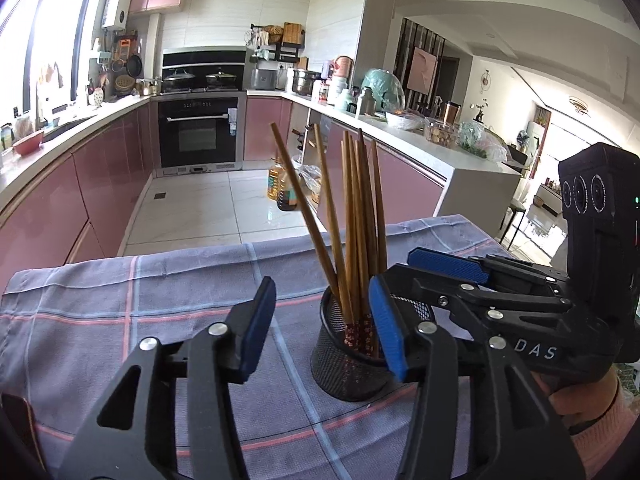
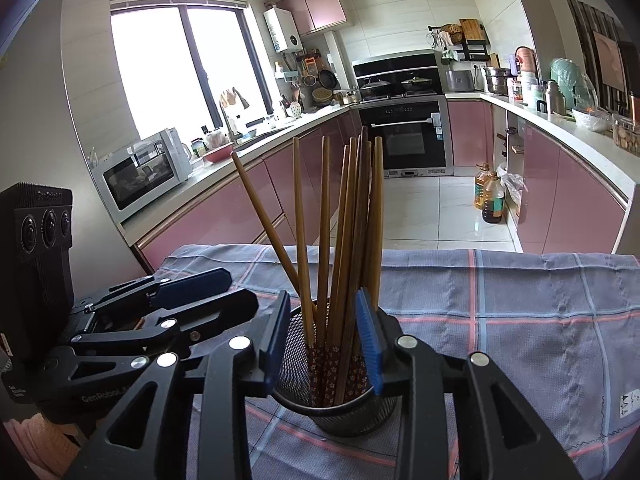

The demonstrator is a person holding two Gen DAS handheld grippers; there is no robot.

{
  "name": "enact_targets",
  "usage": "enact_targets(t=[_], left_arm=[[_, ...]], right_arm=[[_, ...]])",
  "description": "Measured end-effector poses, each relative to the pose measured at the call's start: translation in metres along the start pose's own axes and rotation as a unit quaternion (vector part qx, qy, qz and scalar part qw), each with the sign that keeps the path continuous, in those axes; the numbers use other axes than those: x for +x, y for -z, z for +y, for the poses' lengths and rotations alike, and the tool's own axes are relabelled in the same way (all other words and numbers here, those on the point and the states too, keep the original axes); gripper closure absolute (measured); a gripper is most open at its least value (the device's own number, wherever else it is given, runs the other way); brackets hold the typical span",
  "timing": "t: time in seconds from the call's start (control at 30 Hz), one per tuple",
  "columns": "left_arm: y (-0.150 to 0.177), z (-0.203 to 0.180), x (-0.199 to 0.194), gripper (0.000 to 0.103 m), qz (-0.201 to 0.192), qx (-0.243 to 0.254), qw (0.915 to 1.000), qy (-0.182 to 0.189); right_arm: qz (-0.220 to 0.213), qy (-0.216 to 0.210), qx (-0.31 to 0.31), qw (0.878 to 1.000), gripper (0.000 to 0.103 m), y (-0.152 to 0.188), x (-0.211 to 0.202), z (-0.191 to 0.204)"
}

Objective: Organize utensils

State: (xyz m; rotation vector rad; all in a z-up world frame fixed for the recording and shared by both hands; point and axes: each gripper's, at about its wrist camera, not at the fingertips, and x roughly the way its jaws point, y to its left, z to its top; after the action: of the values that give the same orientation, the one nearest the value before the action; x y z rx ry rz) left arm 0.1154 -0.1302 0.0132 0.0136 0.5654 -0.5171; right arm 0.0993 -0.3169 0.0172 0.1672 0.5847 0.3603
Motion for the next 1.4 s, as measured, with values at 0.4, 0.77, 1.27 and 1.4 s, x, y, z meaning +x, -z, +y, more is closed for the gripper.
enact_targets(t=[0.4, 0.77, 1.27, 1.4], left_arm=[[0.038, 0.013, -0.062, 0.006, -0.073, -0.003, 0.9916, -0.107], [0.068, 0.032, -0.101, 0.006, -0.090, -0.037, 0.9798, -0.175], [0.083, 0.015, -0.131, 0.006, -0.141, -0.023, 0.9679, -0.206], [0.085, 0.015, -0.133, 0.006, -0.144, -0.017, 0.9672, -0.208]], right_arm=[[-0.037, 0.046, -0.029, 0.998, 0.027, 0.029, -0.019, 0.019], [-0.075, 0.061, -0.058, 0.994, 0.007, 0.057, -0.033, 0.048], [-0.115, 0.075, -0.050, 0.989, 0.007, 0.083, -0.048, 0.062], [-0.125, 0.082, -0.051, 0.987, 0.007, 0.086, -0.053, 0.064]])
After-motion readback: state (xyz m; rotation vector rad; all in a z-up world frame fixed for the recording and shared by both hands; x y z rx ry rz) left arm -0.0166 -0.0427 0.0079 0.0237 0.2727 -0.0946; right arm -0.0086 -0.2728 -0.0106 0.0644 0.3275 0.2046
